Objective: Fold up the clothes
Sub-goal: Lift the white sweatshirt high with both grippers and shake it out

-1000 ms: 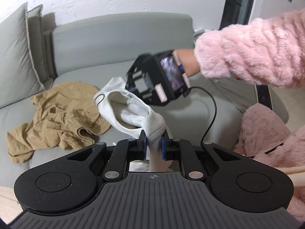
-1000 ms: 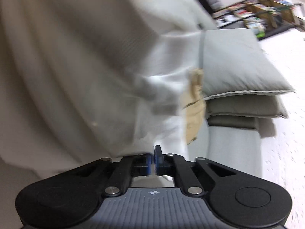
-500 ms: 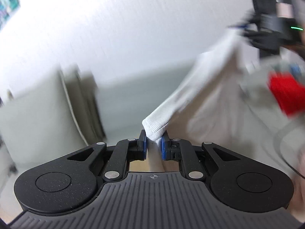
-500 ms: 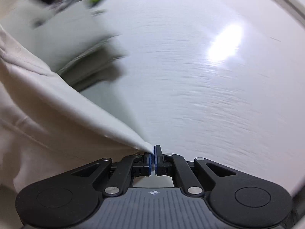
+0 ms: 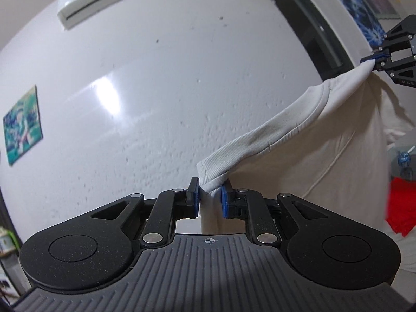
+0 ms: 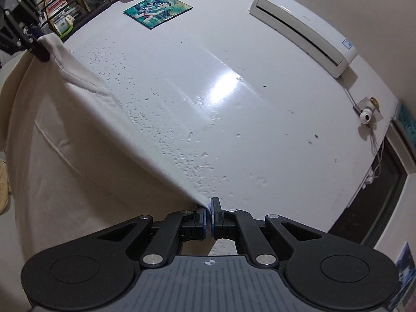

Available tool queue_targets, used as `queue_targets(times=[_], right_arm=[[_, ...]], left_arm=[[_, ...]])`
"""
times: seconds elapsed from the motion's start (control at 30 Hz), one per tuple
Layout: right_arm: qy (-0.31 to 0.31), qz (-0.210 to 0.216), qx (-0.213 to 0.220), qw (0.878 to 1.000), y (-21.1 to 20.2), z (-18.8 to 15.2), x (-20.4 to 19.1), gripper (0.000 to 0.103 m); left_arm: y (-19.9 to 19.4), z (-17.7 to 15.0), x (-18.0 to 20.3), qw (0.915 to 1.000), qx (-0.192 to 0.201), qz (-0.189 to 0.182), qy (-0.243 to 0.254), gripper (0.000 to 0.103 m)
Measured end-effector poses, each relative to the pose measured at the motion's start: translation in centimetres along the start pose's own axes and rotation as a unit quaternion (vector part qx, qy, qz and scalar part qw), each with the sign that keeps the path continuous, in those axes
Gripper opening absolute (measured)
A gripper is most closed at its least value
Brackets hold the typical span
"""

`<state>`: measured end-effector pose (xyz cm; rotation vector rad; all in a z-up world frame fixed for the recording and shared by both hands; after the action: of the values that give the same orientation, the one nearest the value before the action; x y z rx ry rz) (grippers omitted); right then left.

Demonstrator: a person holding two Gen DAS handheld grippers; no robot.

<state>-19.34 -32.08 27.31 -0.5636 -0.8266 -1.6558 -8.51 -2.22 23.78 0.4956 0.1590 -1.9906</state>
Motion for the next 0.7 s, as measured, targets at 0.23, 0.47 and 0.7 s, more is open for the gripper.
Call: queue_targets(times=[0.23,0.47,0.7], right_arm=[[0.065,0.009,-0.034,0.997,3.0,-3.7,0.0,0.002],[0.056,0.09,-0.132,0.986,12.7,-10.5,-8.4,0.001],[0.023,0.051,-0.137,0.989,23.6,-13.4,-12.5,0.001]], left_arm=[[0.9,0.5,1.3,0.9992,-0.003,-0.037,0.012,0.017],[10.2,-7.8,3.2,0.9938,-0.096,-0.052,0.021,0.014],[22.3,-10.7,2.4,0.9917,-0.123,0.008,0.038,0.012]])
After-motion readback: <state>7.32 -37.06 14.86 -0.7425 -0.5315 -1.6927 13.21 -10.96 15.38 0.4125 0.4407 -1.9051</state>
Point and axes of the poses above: each gripper's, at about its wrist camera, not at the fingertips, and y roughly the way its jaws point, x to its right, z to its top, the point moved 6 cm from there along y, roughly the way its jaws point, and after that the axes turned 2 degrees about x, right-handed, at the moved point
